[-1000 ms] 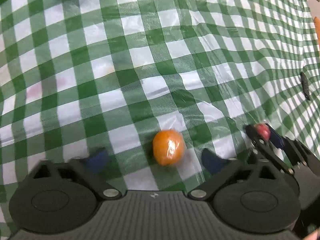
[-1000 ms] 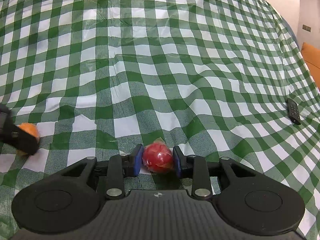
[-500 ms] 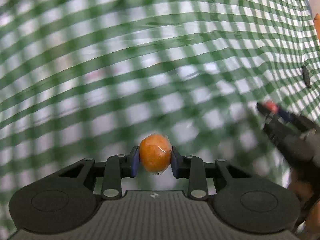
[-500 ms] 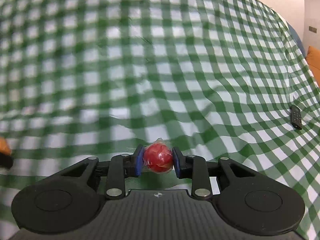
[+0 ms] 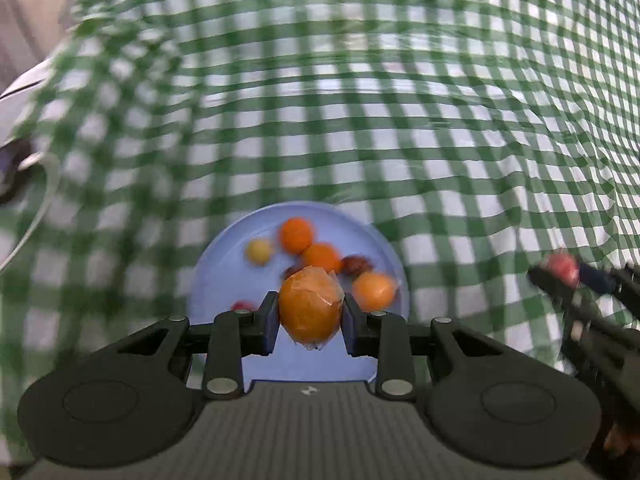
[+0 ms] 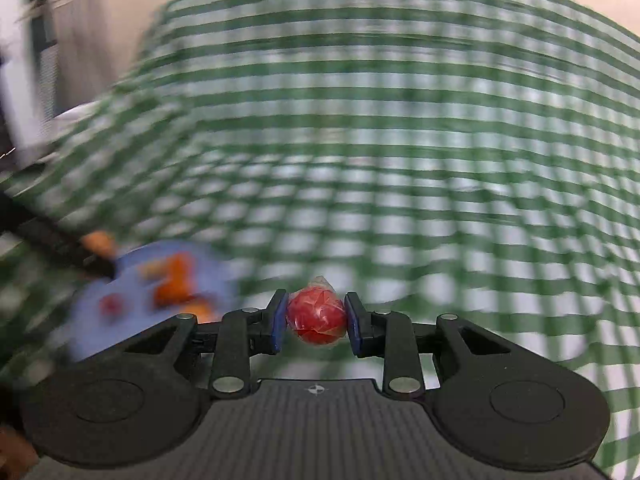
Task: Organize fruits
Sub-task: 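Carry the orange and red wrapped fruit over the blue plate with both tools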
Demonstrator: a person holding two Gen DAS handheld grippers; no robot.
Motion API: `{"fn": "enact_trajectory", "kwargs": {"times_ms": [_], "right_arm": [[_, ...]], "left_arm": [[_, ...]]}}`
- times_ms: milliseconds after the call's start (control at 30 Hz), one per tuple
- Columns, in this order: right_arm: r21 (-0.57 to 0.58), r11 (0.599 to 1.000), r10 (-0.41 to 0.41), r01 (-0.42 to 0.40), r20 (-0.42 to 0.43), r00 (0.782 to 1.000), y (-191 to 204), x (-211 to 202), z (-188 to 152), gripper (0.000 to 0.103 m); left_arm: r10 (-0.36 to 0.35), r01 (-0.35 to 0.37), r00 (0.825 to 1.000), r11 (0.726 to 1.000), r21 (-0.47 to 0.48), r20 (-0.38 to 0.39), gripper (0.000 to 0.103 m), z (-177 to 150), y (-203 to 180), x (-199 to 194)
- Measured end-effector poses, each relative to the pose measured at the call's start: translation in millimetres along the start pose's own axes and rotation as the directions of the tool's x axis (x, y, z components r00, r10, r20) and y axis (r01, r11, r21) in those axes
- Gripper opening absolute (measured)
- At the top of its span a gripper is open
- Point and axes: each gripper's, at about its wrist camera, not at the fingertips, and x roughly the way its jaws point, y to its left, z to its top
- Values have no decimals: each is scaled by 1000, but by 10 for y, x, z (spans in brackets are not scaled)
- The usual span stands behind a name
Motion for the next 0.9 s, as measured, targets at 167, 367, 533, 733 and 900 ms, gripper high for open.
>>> {"fn": "enact_trajectory", "kwargs": {"times_ms": [167,367,533,733,900], "right_arm": [[-137,986,97,-100,-28,995,755,-285,-41,32],[-273,952,135,-136,-22,991,1325,-570,-71,32],[-311,940,133,-138,-37,990,1487,-660,-112,32],[-313,942,112,-119,-41,993,1476,-732,-147,32],[-309,944,108,-120,-55,993,1459,-712,-172,32]], "left_arm": [[8,-6,999,998,-62,32,35,-364,387,-311],[15,-6,997,993,-115,71,35,-723,656,-545],[-3,14,997,989,-145,74,35,-837,733,-568],[-18,32,995,989,-145,97,35,-849,720,-586],[-20,34,995,988,-150,95,35,-848,710,-565]]}}
